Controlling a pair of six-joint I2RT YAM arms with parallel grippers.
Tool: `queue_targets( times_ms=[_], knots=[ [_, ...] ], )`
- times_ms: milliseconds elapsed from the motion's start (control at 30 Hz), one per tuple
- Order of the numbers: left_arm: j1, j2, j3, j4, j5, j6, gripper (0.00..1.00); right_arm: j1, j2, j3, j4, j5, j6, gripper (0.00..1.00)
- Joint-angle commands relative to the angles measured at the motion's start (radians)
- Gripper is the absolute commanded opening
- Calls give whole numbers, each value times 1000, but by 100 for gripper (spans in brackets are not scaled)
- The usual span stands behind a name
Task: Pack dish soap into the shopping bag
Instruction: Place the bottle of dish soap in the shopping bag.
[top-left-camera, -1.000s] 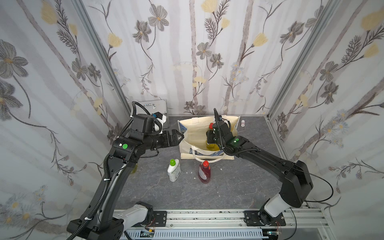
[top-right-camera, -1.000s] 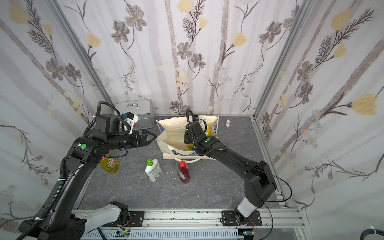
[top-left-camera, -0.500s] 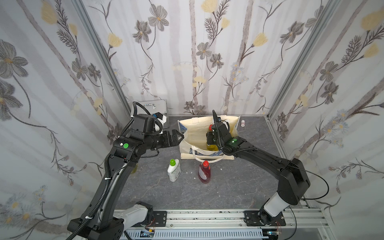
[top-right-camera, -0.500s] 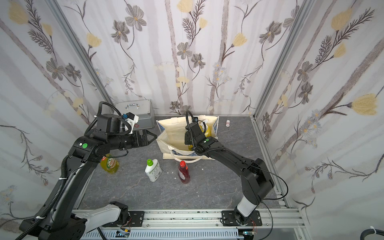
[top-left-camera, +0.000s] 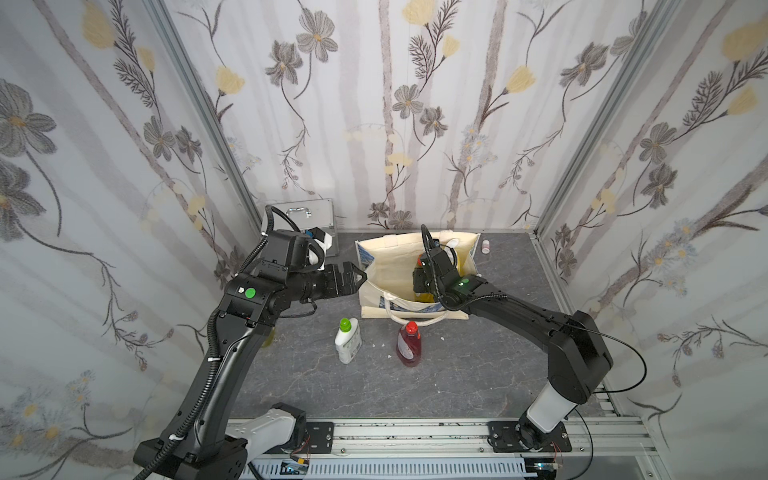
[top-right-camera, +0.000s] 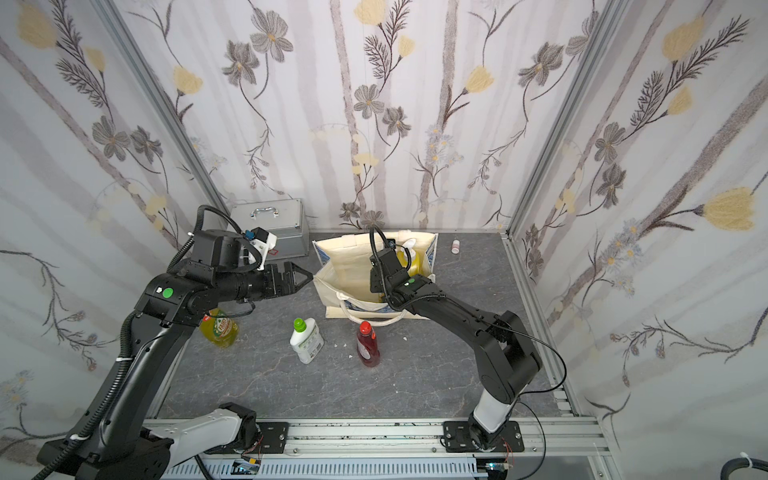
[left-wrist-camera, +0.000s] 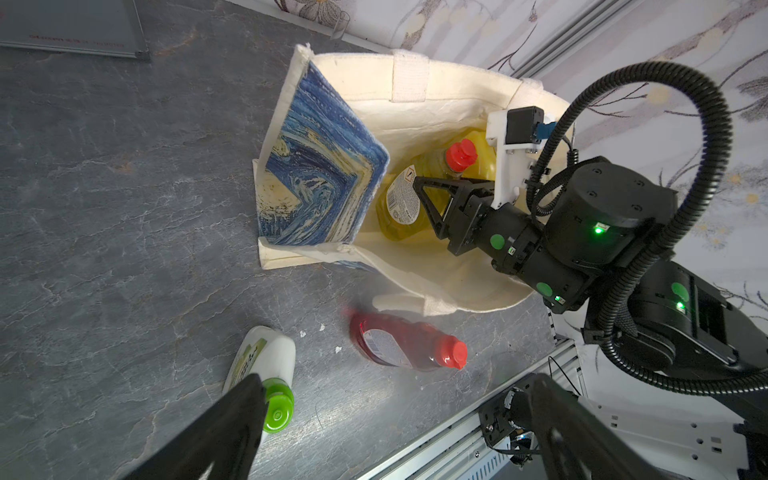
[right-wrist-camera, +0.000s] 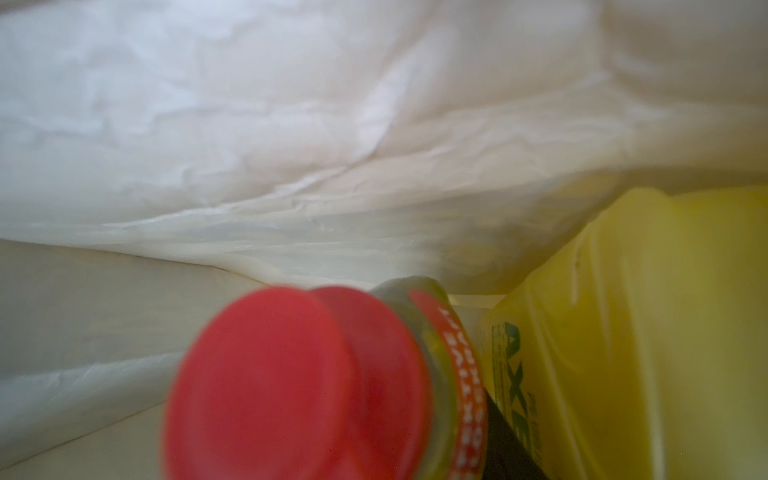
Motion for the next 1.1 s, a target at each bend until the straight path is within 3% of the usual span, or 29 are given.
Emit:
queue_targets(
  times_ms=[0,1067],
  knots=[
    [0,3,14,-4,-2,12,100,-3,0,-9,121,13,22,45],
    [0,14,25,1,4,8,100,-18,15,-90,183,-26,7,49]
  ],
)
